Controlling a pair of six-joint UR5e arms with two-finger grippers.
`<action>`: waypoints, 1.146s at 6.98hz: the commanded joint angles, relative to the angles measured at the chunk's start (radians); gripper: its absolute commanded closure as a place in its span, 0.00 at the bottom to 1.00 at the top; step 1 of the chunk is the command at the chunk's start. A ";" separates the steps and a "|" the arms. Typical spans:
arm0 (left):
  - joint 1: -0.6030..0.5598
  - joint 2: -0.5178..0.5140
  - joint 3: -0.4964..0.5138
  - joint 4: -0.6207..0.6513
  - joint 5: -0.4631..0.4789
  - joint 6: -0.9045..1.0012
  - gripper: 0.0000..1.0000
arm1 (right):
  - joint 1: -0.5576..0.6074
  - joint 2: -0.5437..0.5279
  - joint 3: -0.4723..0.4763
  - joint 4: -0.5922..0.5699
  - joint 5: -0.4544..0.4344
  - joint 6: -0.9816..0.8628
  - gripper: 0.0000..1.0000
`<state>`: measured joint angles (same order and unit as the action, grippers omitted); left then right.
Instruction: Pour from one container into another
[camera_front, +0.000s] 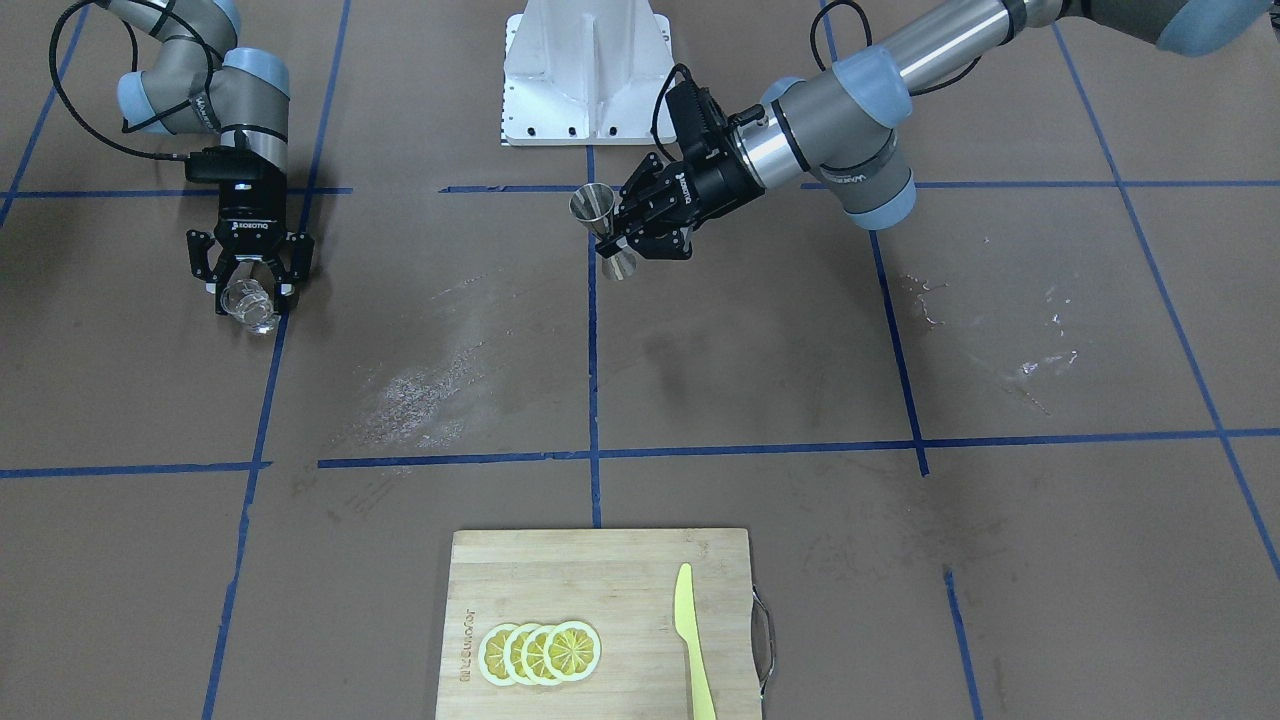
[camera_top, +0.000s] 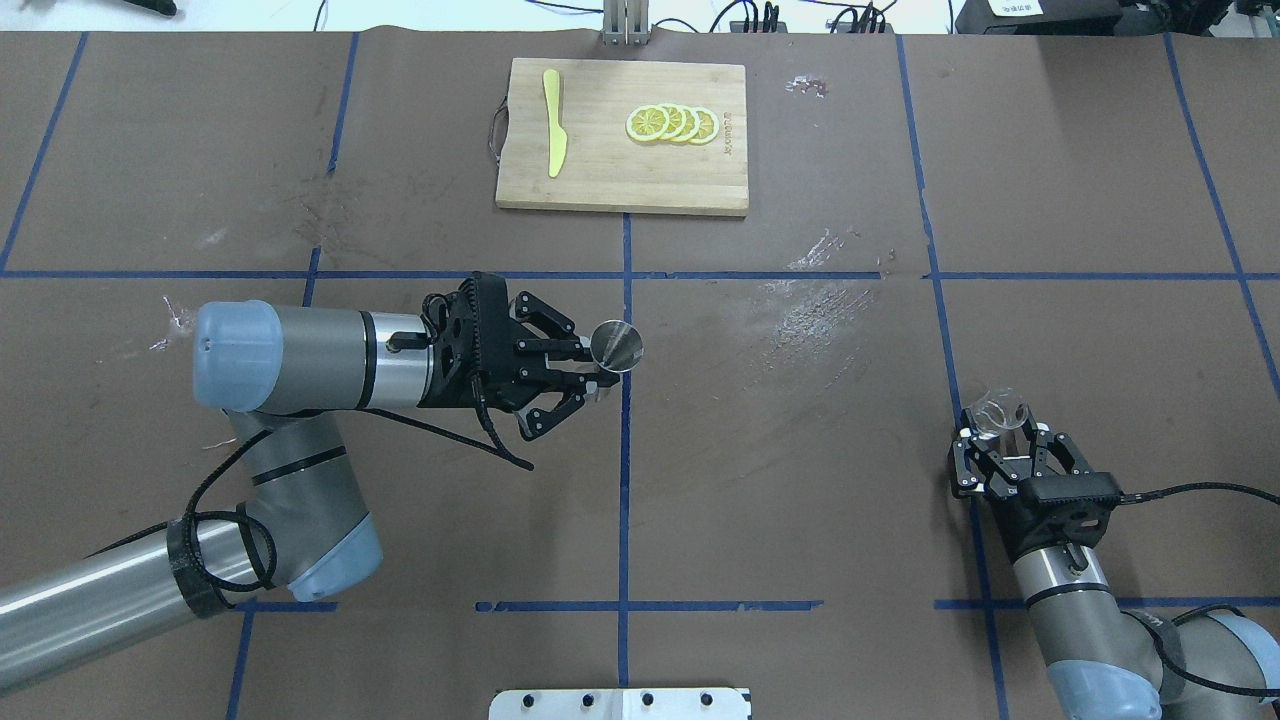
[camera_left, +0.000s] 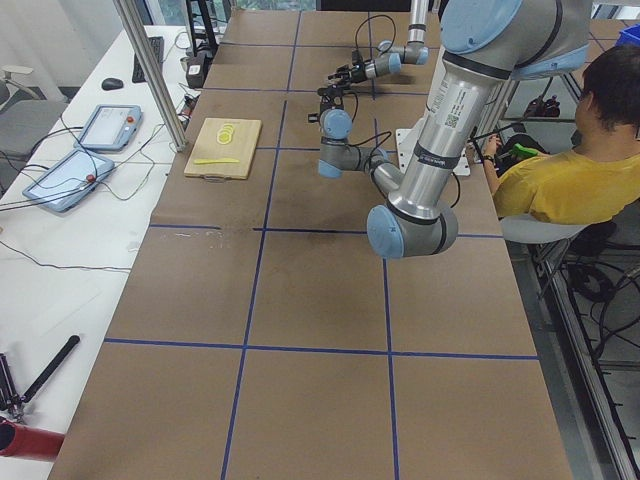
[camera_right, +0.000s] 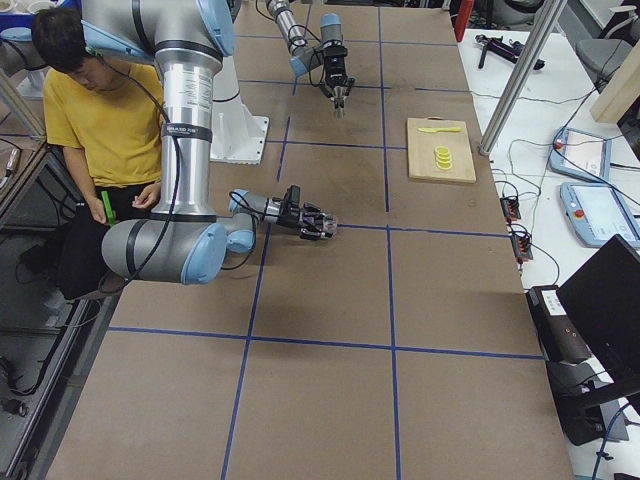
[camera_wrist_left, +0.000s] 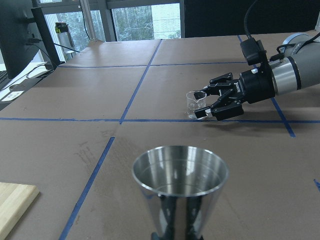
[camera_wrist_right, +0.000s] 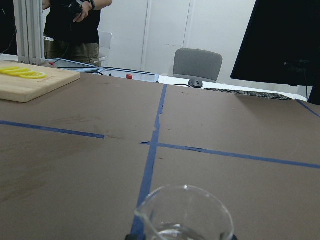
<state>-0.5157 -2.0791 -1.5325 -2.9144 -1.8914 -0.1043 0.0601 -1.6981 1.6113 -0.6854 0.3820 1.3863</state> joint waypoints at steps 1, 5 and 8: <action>0.002 0.001 0.000 0.000 0.000 0.000 1.00 | 0.001 0.002 -0.001 0.001 0.001 -0.003 0.85; 0.002 0.002 0.000 -0.003 0.000 0.000 1.00 | 0.010 -0.014 0.010 0.183 0.014 -0.128 1.00; 0.002 0.004 0.000 -0.003 0.000 0.000 1.00 | 0.073 0.003 0.006 0.580 0.046 -0.727 1.00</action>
<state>-0.5139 -2.0761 -1.5325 -2.9176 -1.8914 -0.1043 0.0984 -1.7055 1.6150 -0.2426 0.4174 0.8776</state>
